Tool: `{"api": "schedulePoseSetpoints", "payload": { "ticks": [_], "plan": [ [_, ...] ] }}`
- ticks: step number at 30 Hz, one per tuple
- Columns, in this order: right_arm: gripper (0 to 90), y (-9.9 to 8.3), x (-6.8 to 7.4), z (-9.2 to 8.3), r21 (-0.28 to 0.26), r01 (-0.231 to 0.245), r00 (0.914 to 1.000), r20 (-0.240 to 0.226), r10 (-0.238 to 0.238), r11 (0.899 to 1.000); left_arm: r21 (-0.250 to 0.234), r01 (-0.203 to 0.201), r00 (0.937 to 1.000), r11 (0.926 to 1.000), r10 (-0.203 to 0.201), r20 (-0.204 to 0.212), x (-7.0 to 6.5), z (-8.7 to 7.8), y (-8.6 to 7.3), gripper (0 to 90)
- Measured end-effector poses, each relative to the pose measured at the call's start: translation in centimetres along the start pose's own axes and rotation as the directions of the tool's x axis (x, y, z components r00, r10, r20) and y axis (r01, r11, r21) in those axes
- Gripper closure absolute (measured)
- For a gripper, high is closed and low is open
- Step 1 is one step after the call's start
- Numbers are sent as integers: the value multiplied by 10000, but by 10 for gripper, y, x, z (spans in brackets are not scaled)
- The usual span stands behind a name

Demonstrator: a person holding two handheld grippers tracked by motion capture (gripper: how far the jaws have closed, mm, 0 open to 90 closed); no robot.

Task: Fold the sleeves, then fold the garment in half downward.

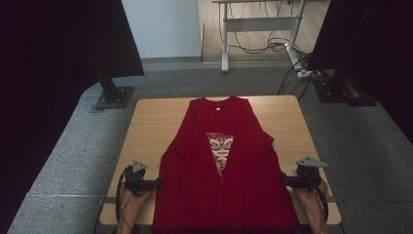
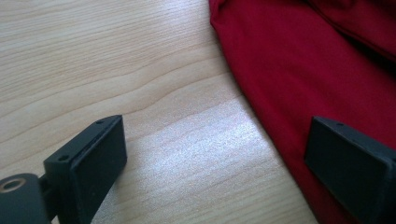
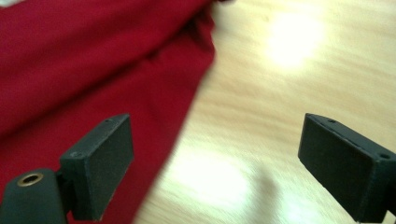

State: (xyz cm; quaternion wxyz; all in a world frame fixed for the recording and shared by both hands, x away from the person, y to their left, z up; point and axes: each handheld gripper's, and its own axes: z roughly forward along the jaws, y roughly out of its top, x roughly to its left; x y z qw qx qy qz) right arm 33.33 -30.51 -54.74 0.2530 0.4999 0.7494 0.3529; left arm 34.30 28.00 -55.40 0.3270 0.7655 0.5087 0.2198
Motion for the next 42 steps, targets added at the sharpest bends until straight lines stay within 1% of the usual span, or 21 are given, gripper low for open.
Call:
{"api": "schedulePoseSetpoints", "payload": {
  "ticks": [1, 5, 6, 9, 10, 12, 17, 19, 21, 22, 24, 25, 26, 27, 30, 31, 35, 37, 40, 41, 42],
  "plan": [
    [98, -4, -3, 1, 175, -66, 9998, 172, 63, 9998, 3, 3, 10000, 10000, -3, -6, 0, 0, 0, 54],
    [97, -6, -4, 2, 275, -104, 9997, 226, 98, 9996, 3, 3, 10000, 10000, -3, -6, 0, 0, 0, 52],
    [74, -12, -11, 6, 700, -435, 9986, 344, 412, 9966, 29, 58, 10000, 10000, -58, -53, 0, 0, 0, 43],
    [66, -12, -12, 6, 744, -525, 9982, 344, 500, 9959, 44, 90, 9999, 9999, -90, -79, 0, 0, 0, 40],
    [39, -13, -14, 6, 866, -677, 9975, 252, 657, 9939, 47, 101, 9999, 9999, -100, -87, 1, 1, 0, 34],
    [39, -13, -15, 7, 918, -738, 9971, 235, 719, 9930, 47, 101, 9999, 9999, -100, -87, 1, 1, 0, 32],
    [21, -12, -15, 7, 1005, -674, 9977, 177, 659, 9926, 51, 152, 9998, 9999, -152, -154, 1, 1, 0, 31],
    [0, -13, -15, 7, 1032, -652, 9979, 119, 643, 9925, -195, 189, 9996, 9996, -192, -187, 2, -2, -1, 56],
    [0, -13, -15, 7, 1031, -649, 9979, 117, 641, 9926, -195, 189, 9996, 9996, -192, -187, 2, -2, -1, 57],
    [0, -13, -15, 7, 1031, -649, 9979, 117, 641, 9926, -377, 90, 9996, 9992, -100, -268, 2, -5, 0, 57],
    [0, -13, -15, 6, 996, -672, 9977, 152, 661, 9927, -377, 90, 9996, 9992, -100, -268, 2, -5, 0, 59],
    [15, -13, -15, 6, 996, -672, 9977, 152, 661, 9927, -715, 169, 9999, 9973, -166, 39, 2, -8, 3, 59],
    [15, -13, -15, 6, 996, -672, 9977, 152, 661, 9927, -715, 169, 9999, 9973, -166, 39, 2, -8, 3, 60],
    [28, -8, -7, 4, 608, -511, 9987, 91, 507, 9968, -646, 107, 9993, 9979, -83, 374, -1, -5, 4, 60],
    [27, -7, -5, 5, 577, -464, 9989, 24, 463, 9973, -646, 107, 9993, 9979, -83, 374, -1, -5, 4, 59],
    [17, -6, 0, 14, 900, -364, 9989, -251, 388, 9953, -35, -243, 9996, 9997, 244, 149, -6, 4, 4, 49],
    [18, -6, 1, 14, 880, -307, 9993, -162, 323, 9956, -4, -172, 9997, 9999, 172, 190, -5, 4, 4, 54],
    [35, -8, 2, 12, 912, -518, 9986, -75, 527, 9945, -18, -125, 9999, 9999, 126, 109, -7, 1, 1, 61],
    [43, -9, 3, 10, 890, -548, 9985, -46, 554, 9945, -18, -125, 9999, 9999, 126, 109, -7, 1, 1, 66],
    [60, -14, 5, 3, 831, -622, 9981, 41, 621, 9946, -30, -75, 10000, 10000, 75, 41, -10, -5, -5, 68],
    [60, -14, 5, 3, 831, -622, 9981, 41, 621, 9946, -30, -75, 10000, 10000, 75, 41, -10, -5, -5, 68]
  ]
}}
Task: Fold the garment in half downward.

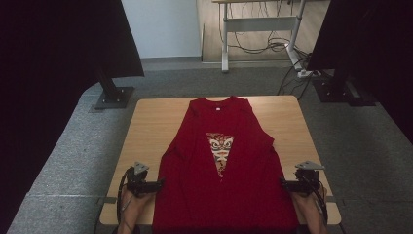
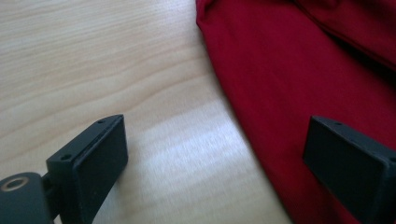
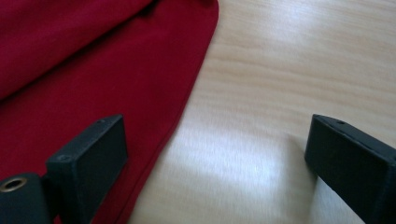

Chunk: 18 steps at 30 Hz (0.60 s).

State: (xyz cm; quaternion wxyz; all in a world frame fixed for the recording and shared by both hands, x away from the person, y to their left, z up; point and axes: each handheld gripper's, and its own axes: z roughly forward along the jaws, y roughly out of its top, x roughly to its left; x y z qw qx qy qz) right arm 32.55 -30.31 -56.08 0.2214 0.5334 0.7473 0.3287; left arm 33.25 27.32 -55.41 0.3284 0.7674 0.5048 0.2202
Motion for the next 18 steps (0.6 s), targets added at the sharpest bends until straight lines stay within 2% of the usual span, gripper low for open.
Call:
{"api": "schedulePoseSetpoints", "payload": {
  "ticks": [2, 3, 4, 9, 10, 11, 12, 15, 16, 18],
  "plan": [
    [62, -2, 1, -2, 2, -53, 10000, 28, 53, 10000, 0, 0, 10000, 10000, 0, 0, 0, 0, 0, 68],
    [62, -2, 1, -2, 2, -53, 10000, 28, 53, 10000, -13, 52, 10000, 10000, -52, -57, -5, -8, -7, 68],
    [63, -11, 3, -12, -12, -182, 9997, 167, 182, 9998, -21, 68, 10000, 10000, -68, -67, -6, -10, -9, 68],
    [63, -18, 5, -19, -24, -266, 9993, 253, 267, 9996, -22, 87, 9999, 10000, -88, -94, -8, -14, -14, 69],
    [63, -18, 5, -19, -24, -266, 9993, 253, 267, 9996, -102, 32, 10000, 9999, -32, 22, -9, -18, -17, 69],
    [63, -18, 5, -19, -24, -266, 9993, 253, 267, 9996, -102, 32, 10000, 9999, -32, 22, -9, -18, -17, 100],
    [79, -21, 4, -24, 15, -452, 9984, 336, 451, 9990, -133, -47, 10000, 9999, 47, 44, -6, -16, -10, 109],
    [77, -19, 4, -23, -8, -424, 9986, 309, 424, 9991, -133, -47, 10000, 9999, 47, 44, -6, -16, -10, 109],
    [62, -5, 4, -17, -445, -369, 9993, 22, 370, 9983, -601, 70, 10000, 9982, -70, 12, 2, -6, 12, 104],
    [62, -1, 3, -13, -492, -372, 9993, -25, 372, 9981, -601, 70, 10000, 9982, -70, 12, 2, -6, 12, 104]
  ]
}}
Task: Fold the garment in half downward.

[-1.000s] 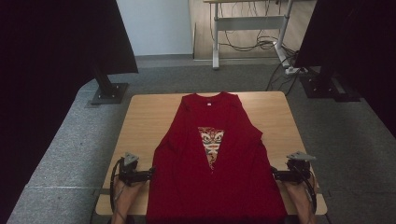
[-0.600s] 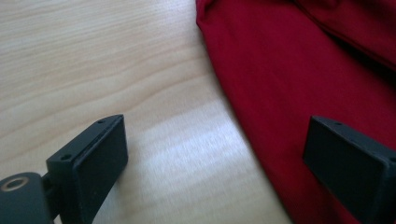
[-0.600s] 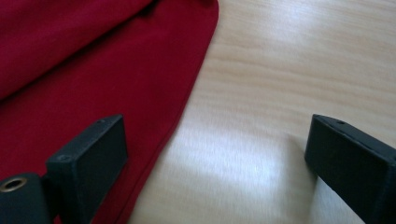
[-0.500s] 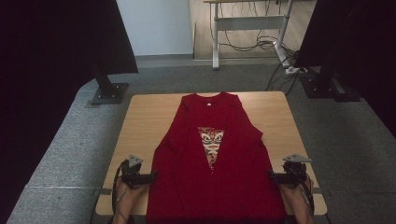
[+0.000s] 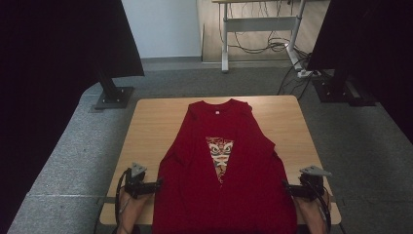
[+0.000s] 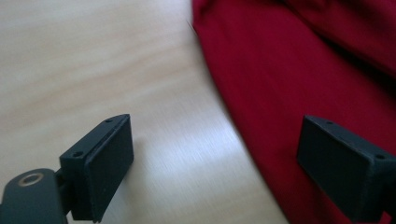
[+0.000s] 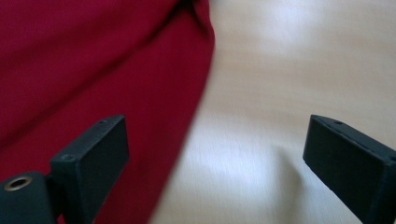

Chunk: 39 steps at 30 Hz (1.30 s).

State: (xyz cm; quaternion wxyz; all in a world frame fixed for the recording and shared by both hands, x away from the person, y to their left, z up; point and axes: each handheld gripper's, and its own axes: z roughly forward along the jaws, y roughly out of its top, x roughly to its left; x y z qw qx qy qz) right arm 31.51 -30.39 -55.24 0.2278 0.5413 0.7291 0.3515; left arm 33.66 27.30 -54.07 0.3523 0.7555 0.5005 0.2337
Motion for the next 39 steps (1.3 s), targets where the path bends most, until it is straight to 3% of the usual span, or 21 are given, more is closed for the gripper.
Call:
{"api": "schedulePoseSetpoints", "payload": {
  "ticks": [1, 2, 3, 4, 6, 10, 19, 20, 26, 29, 30, 34, 35, 36, 39],
  "plan": [
    [56, 0, 0, 0, 0, 0, 10000, 0, 0, 10000, 0, 0, 10000, 10000, 0, 0, 0, 0, 0, 104],
    [56, 0, 0, 0, 0, 0, 10000, 0, 0, 10000, 187, -106, 9997, 9998, 110, -225, 6, 15, 8, 104],
    [51, 9, -3, 15, 204, 72, 9999, 127, -75, 9998, 359, -99, 9997, 9993, 107, -227, 7, 20, 7, 105],
    [50, 8, -3, 19, 360, 110, 9998, 167, -116, 9993, 562, -128, 9996, 9983, 142, -254, 8, 24, 5, 106],
    [50, 8, -3, 22, 512, 224, 9995, 206, -235, 9984, 562, -128, 9996, 9983, 142, -254, 8, 24, 5, 102],
    [69, 3, -3, 16, 458, 251, 9996, 128, -257, 9986, 455, 135, 9996, 9989, -123, -268, 6, 17, -2, 125],
    [75, -13, 6, -1, 443, 152, 9996, 247, -163, 9989, 447, 98, 9997, 9990, -88, -218, -2, -1, -18, 127],
    [75, -21, 10, -10, 434, 163, 9996, 235, -173, 9989, 453, 28, 9999, 9990, -22, -141, -7, -12, -27, 127],
    [74, -26, 11, -16, 426, 251, 9996, 123, -257, 9988, 437, -26, 10000, 9990, 28, -38, -8, -16, -31, 125],
    [76, -25, 9, -17, 493, 257, 9996, -92, -253, 9985, 505, -103, 9999, 9987, 98, 99, -6, -15, -28, 118],
    [79, -19, 7, -15, 320, 136, 9996, -270, -127, 9994, 250, 83, 9999, 9997, -85, 98, -1, -12, -16, 114],
    [76, -10, 6, -11, 151, 56, 9991, -415, -50, 9999, 170, 82, 9999, 9998, -84, 115, 0, -9, -10, 113],
    [74, -10, 6, -11, 151, 56, 9991, -415, -50, 9999, 112, -29, 9999, 9999, 28, 114, 1, 5, 6, 113],
    [68, 6, 4, 2, -15, 116, 9989, -452, -117, 9999, 118, -75, 9999, 9999, 74, 136, 0, 11, 9, 111],
    [65, 14, 4, 11, -59, 187, 9988, -450, -189, 9998, 278, -195, 9998, 9994, 193, 100, -2, 22, 13, 108]
  ]
}}
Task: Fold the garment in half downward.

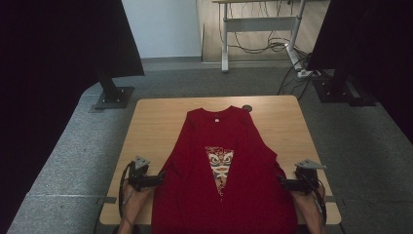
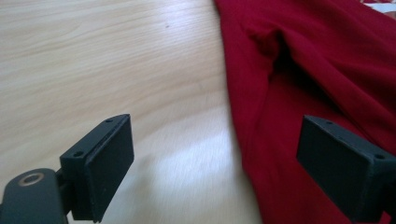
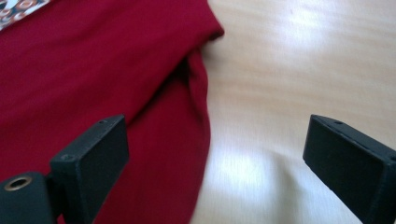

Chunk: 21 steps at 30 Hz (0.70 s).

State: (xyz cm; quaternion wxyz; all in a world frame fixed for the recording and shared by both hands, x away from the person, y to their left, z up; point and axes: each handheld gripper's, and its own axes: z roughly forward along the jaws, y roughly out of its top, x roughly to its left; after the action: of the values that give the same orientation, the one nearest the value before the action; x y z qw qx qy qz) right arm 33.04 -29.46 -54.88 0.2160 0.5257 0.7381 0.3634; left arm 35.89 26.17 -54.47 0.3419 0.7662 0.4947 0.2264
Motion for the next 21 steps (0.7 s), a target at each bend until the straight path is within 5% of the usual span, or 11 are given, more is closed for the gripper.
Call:
{"api": "schedulePoseSetpoints", "payload": {
  "ticks": [6, 14, 21],
  "plan": [
    [68, 2, -2, 17, 407, 256, 9994, 201, -265, 9988, 176, 111, 9996, 9998, -107, -247, 4, 9, -4, 108],
    [92, -7, 1, 10, 481, 383, 9990, 198, -393, 9981, 191, 186, 9997, 9996, -183, -177, -2, -5, -16, 118],
    [91, -28, 11, -13, 484, 396, 9991, 160, -404, 9980, 194, 5, 10000, 9998, -6, 53, -10, -21, -31, 118]
  ]
}}
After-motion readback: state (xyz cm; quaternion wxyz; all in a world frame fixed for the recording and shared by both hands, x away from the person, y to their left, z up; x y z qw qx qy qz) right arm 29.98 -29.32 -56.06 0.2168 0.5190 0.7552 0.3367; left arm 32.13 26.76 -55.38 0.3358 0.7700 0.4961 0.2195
